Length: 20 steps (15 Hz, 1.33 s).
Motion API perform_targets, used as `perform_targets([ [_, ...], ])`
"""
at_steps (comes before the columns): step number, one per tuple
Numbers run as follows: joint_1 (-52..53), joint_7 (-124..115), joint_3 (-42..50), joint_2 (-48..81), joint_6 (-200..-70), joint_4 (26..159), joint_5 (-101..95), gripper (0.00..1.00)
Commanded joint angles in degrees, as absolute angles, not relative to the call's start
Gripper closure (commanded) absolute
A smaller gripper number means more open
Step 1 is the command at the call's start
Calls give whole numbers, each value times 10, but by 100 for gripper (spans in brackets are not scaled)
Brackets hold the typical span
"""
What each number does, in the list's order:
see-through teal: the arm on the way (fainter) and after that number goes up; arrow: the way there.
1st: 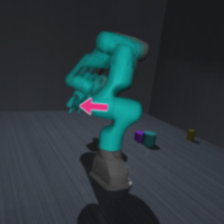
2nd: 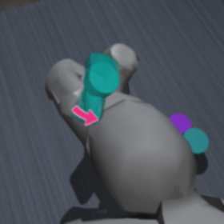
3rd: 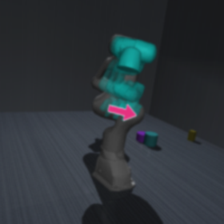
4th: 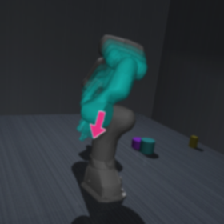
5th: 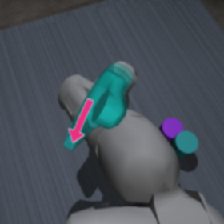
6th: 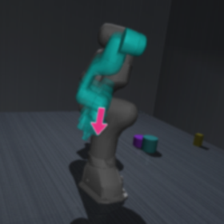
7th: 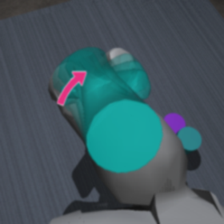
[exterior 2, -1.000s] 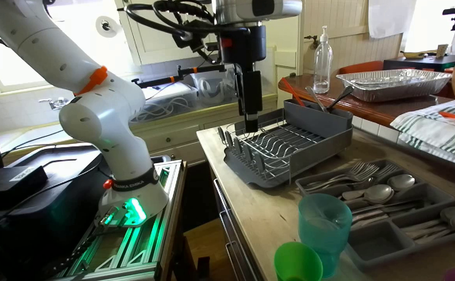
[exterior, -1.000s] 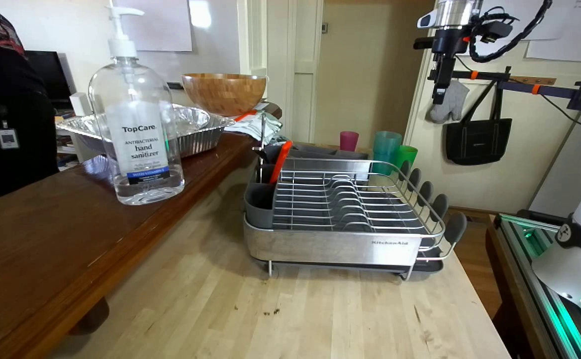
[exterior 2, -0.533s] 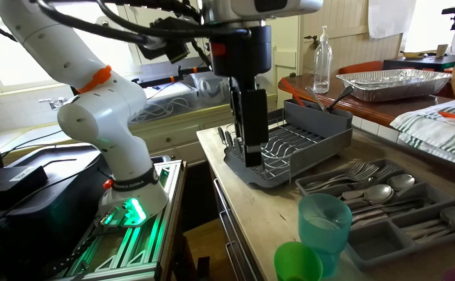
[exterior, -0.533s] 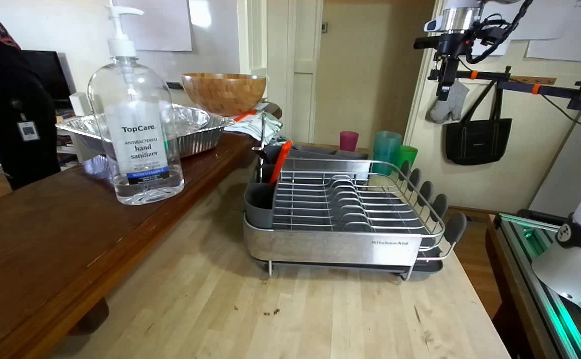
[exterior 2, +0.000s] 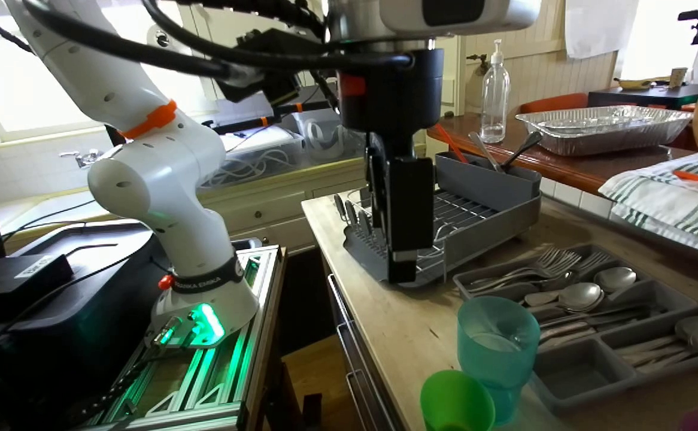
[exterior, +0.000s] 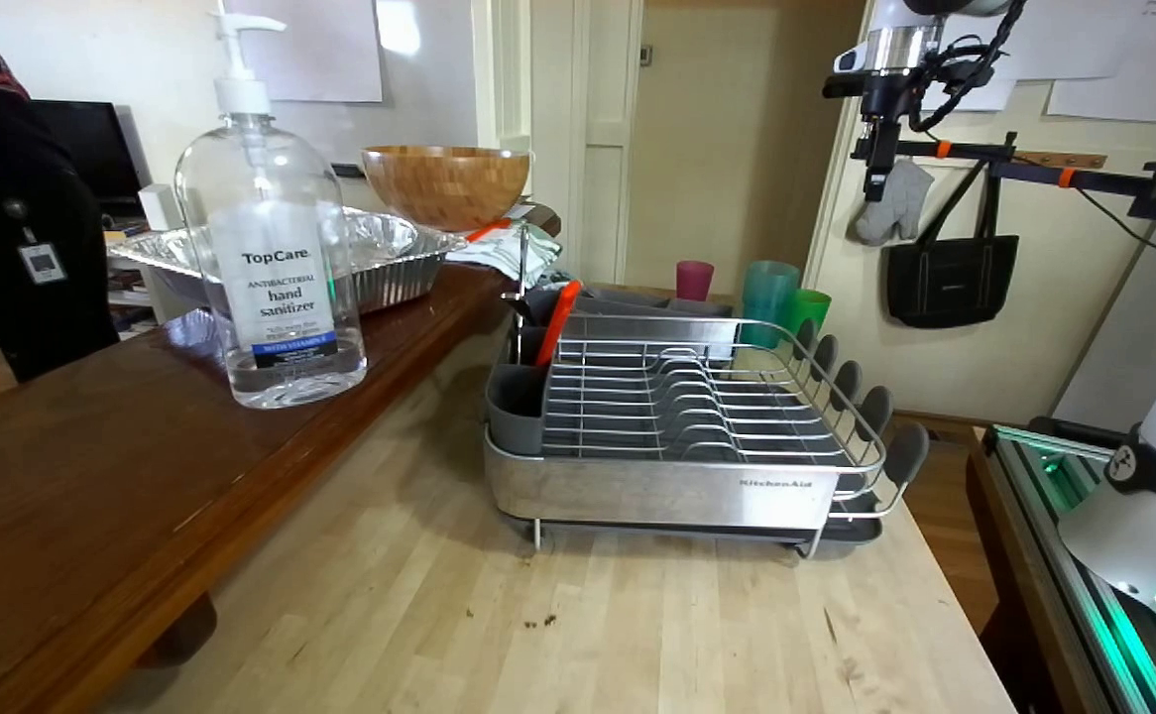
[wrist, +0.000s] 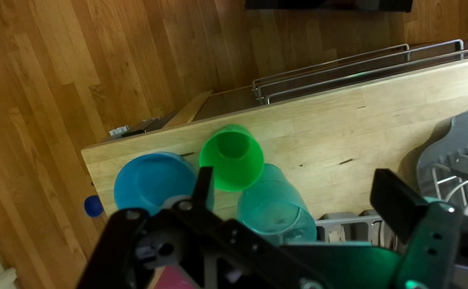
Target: Place the blue and green cups on the drying rack
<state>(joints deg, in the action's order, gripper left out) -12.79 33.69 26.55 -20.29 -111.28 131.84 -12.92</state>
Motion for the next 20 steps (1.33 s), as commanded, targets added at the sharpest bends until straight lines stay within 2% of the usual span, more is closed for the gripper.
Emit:
perform_targets([
  [1,-138,348,256,-195,-1127,1316,-121,0],
  [6,-128,346,248,-135,-1156,1282,-108,0],
  [13,-127,289,178,-50,-1170,1280,-170,0],
  [20,-132,285,164,-45,-1163,1279,-164,0],
])
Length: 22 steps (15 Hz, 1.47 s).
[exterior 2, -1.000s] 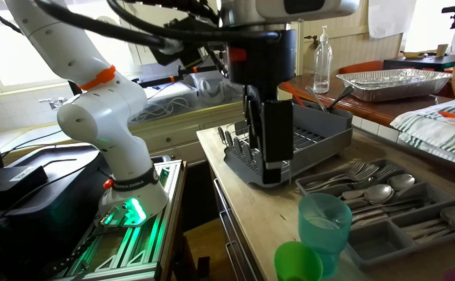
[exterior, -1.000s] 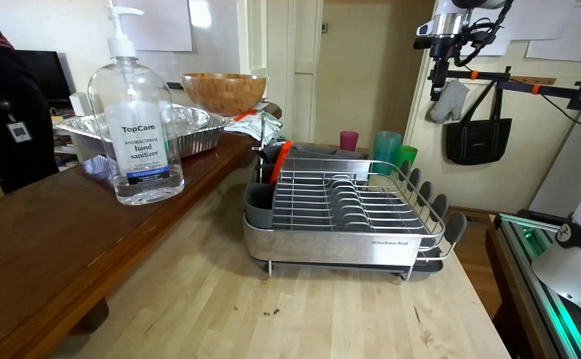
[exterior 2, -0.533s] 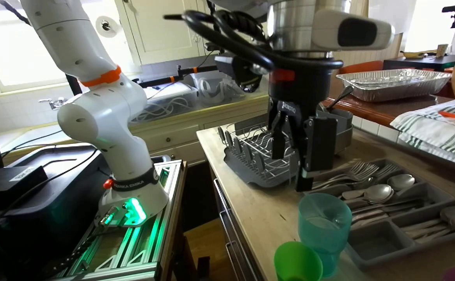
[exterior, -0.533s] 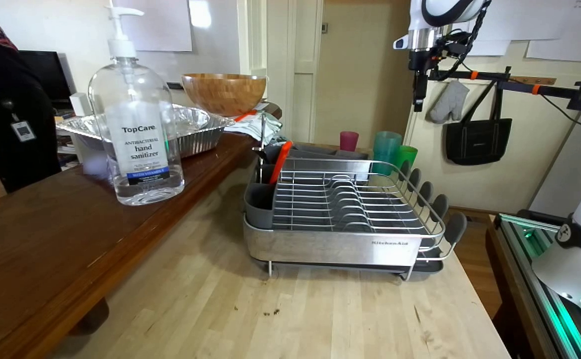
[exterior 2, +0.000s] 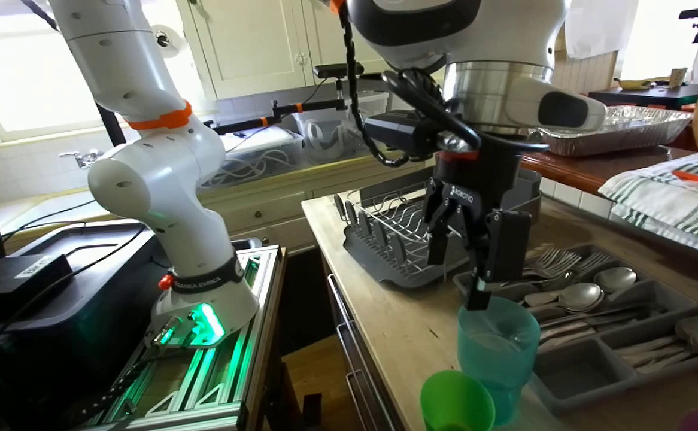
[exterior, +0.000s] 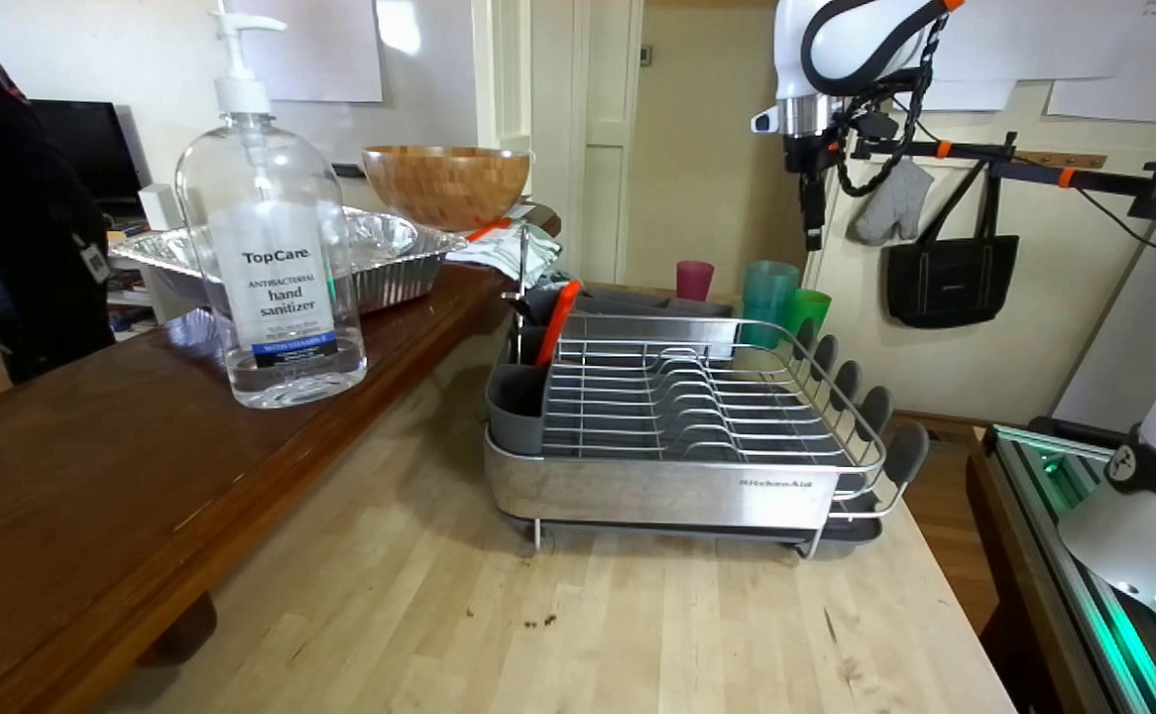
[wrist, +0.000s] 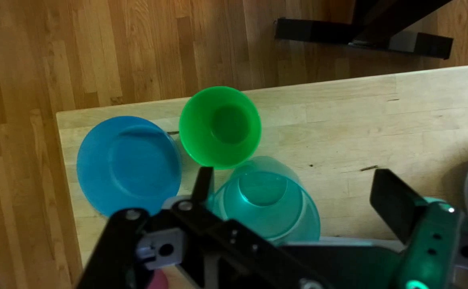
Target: Place the blue and green cups on the drying rack
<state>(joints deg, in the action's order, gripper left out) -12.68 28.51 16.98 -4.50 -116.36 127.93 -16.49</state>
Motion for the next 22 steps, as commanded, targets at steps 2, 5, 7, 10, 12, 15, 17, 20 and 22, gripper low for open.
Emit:
perform_targets([
  [2,-130,316,165,-23,-1163,1272,-158,0],
  [5,-130,390,163,9,-1172,1266,-140,0],
  [7,-134,424,160,29,-1182,1260,-142,0],
  [10,-135,463,152,57,-1195,1251,-144,0],
  [12,-133,474,143,71,-1197,1244,-151,0],
  [15,-130,470,130,91,-1190,1232,-156,27],
  [17,-129,462,124,100,-1193,1230,-166,42],
  [20,-130,449,120,102,-1191,1229,-176,65],
  [22,-129,428,121,95,-1183,1232,-181,81],
])
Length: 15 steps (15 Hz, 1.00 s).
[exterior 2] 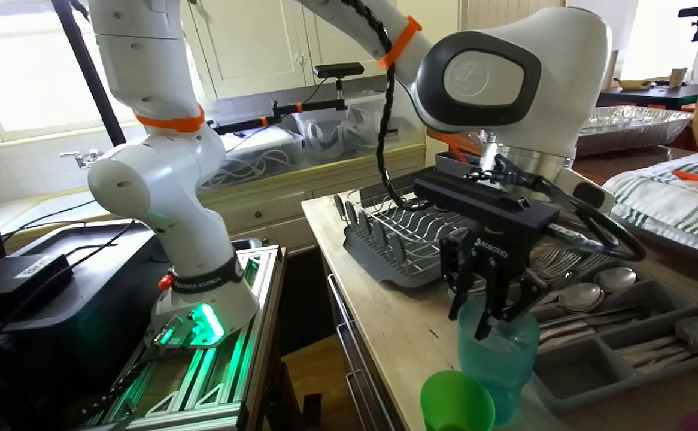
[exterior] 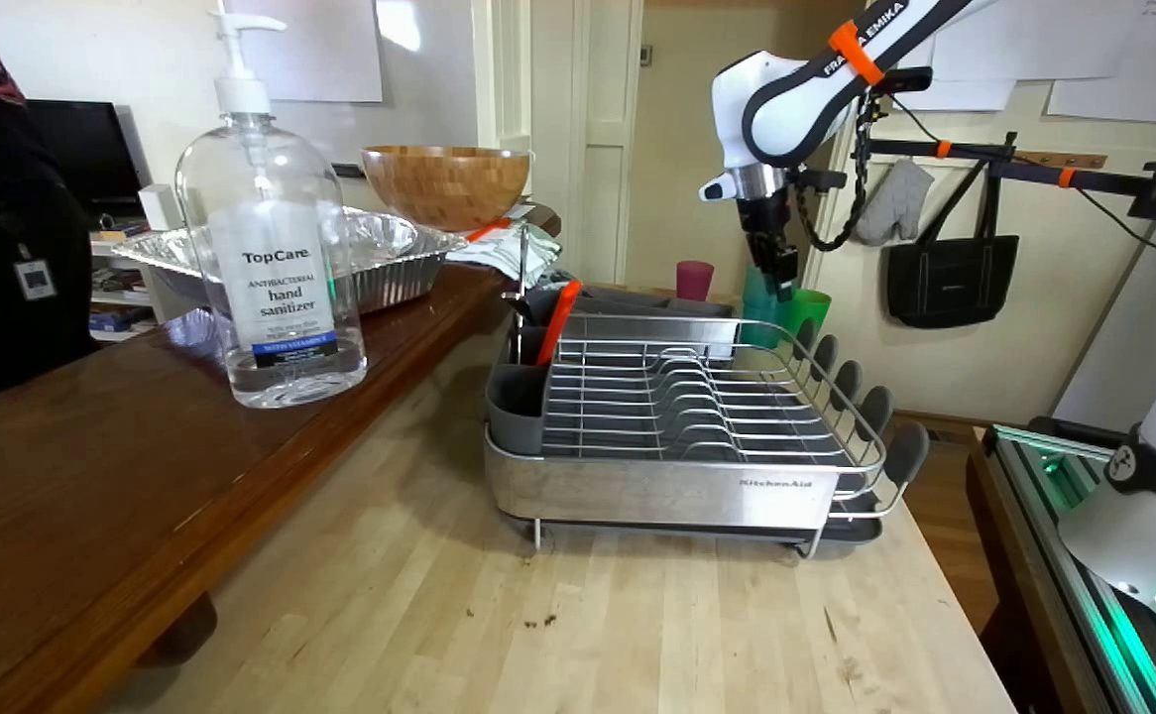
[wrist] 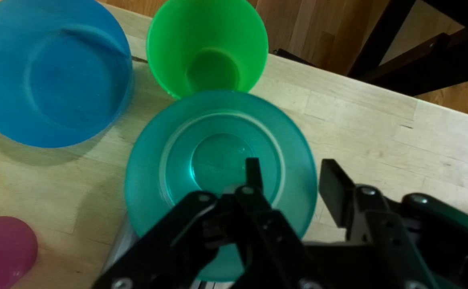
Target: Place the blue and green cups on the drying rack
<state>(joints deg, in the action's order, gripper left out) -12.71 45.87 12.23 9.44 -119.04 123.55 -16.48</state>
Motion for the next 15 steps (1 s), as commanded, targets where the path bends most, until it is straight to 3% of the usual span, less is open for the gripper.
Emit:
perform_targets([
  [1,-128,399,124,83,-1179,1239,-184,89],
  [3,-125,341,128,48,-1182,1263,-202,100],
  [9,-124,274,120,-17,-1174,1298,-215,98],
  [15,-102,393,105,-75,-1211,1332,-184,98],
])
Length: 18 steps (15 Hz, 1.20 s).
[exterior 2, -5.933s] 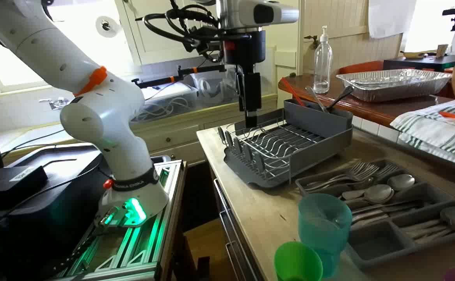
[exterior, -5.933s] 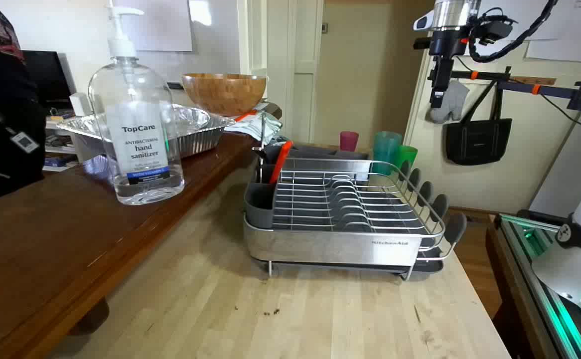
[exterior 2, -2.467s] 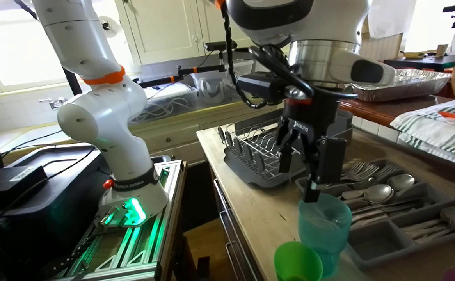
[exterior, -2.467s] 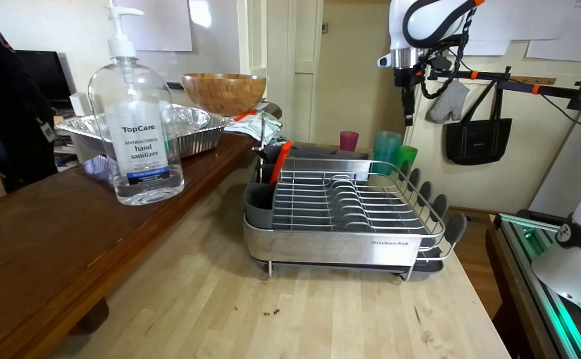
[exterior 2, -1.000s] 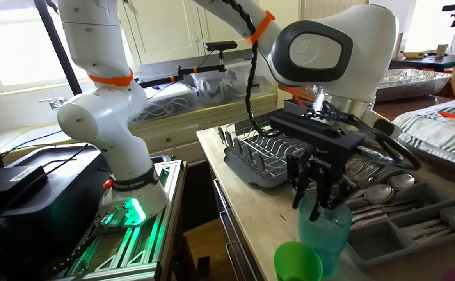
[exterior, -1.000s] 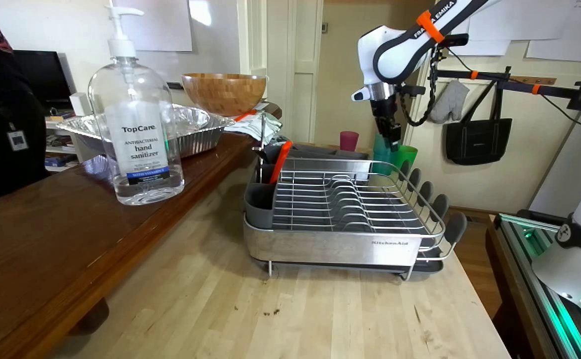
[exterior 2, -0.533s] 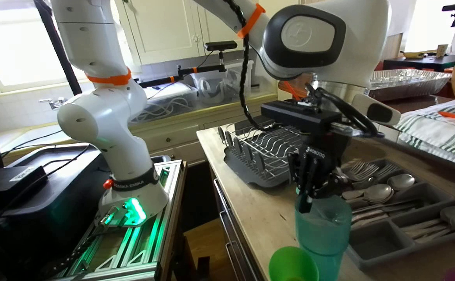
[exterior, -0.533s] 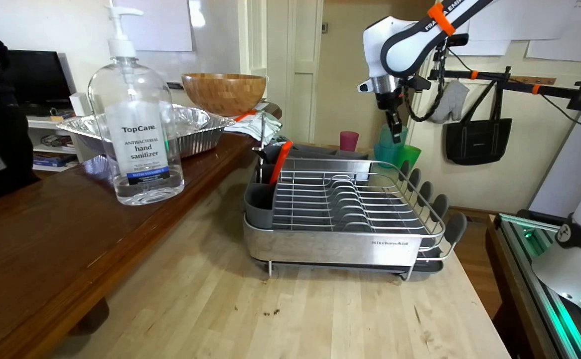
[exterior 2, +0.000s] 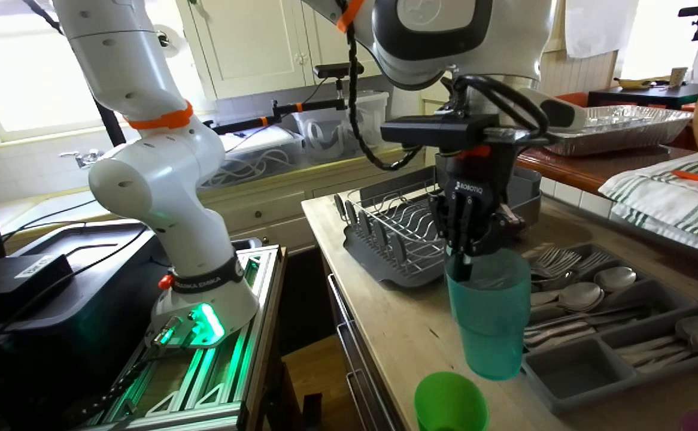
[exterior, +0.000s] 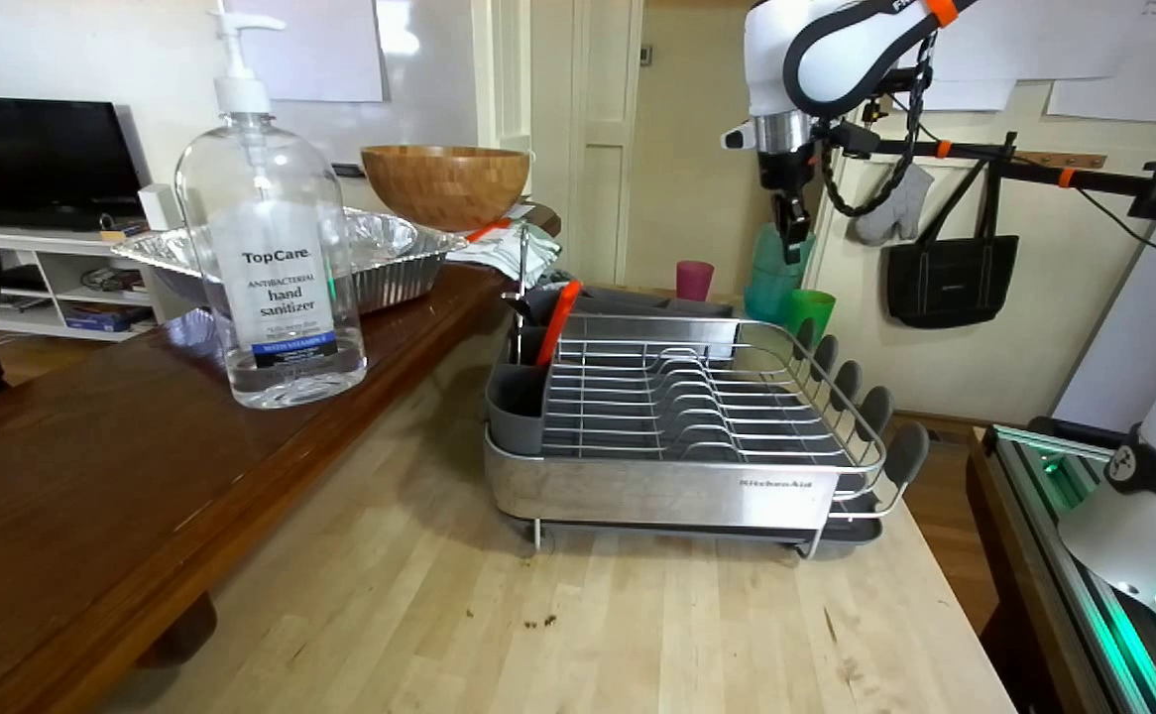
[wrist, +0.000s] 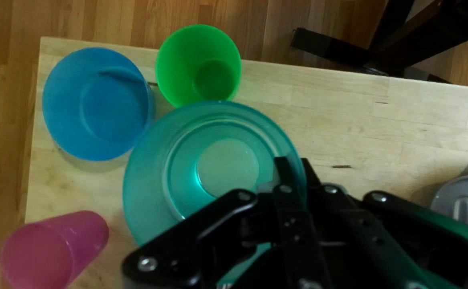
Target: Place the blue and green cups on the drying rack
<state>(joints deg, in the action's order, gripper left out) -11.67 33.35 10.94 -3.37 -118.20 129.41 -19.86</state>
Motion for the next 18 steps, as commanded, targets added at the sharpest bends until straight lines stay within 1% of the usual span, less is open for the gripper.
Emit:
perform_targets([
  [1,-93,413,99,-82,-1211,1336,-181,98],
  [9,7,444,2,-152,-1196,1364,-226,98],
  [12,29,413,-36,-155,-1213,1371,-300,98],
  [14,39,421,-50,-148,-1214,1370,-346,98],
  [18,58,474,-52,-142,-1221,1369,-371,98],
])
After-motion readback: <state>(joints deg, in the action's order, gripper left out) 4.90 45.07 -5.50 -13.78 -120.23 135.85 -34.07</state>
